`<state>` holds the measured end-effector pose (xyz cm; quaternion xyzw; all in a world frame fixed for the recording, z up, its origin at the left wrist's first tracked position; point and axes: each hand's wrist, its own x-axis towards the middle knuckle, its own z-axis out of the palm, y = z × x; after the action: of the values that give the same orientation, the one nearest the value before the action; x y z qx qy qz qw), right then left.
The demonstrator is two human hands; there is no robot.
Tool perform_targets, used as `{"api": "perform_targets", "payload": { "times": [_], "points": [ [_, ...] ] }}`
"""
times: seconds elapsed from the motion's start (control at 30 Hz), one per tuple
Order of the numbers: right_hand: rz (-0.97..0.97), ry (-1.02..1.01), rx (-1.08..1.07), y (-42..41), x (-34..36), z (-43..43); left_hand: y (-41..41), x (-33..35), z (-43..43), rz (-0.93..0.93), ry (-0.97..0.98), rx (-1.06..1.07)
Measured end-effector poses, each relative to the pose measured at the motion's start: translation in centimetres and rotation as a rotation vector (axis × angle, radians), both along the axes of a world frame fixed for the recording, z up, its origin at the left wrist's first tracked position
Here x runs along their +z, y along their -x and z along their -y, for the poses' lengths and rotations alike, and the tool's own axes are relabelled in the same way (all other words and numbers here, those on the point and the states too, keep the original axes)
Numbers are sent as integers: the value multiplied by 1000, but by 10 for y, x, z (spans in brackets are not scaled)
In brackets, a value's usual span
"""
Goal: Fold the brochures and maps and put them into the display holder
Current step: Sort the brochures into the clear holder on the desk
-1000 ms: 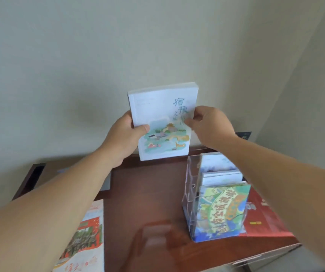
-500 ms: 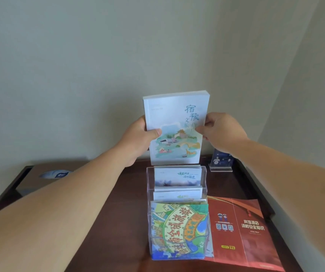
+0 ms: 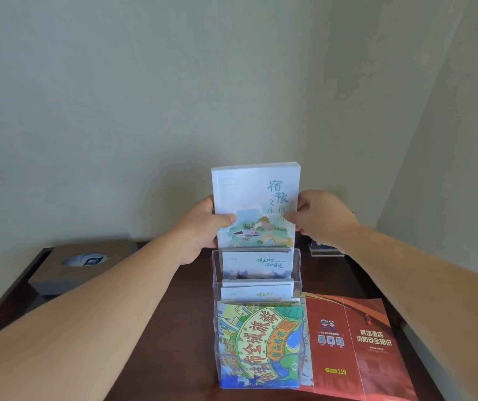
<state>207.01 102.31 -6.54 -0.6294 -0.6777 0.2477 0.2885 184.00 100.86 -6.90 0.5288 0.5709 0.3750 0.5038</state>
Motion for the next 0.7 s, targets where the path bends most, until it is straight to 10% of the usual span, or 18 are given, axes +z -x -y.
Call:
{"api": "perform_targets", "payload": {
  "times": [0.7],
  "points": [
    [-18,103,17,7,-33,3,10,-25,-9,-302,-134,38]
  ]
}}
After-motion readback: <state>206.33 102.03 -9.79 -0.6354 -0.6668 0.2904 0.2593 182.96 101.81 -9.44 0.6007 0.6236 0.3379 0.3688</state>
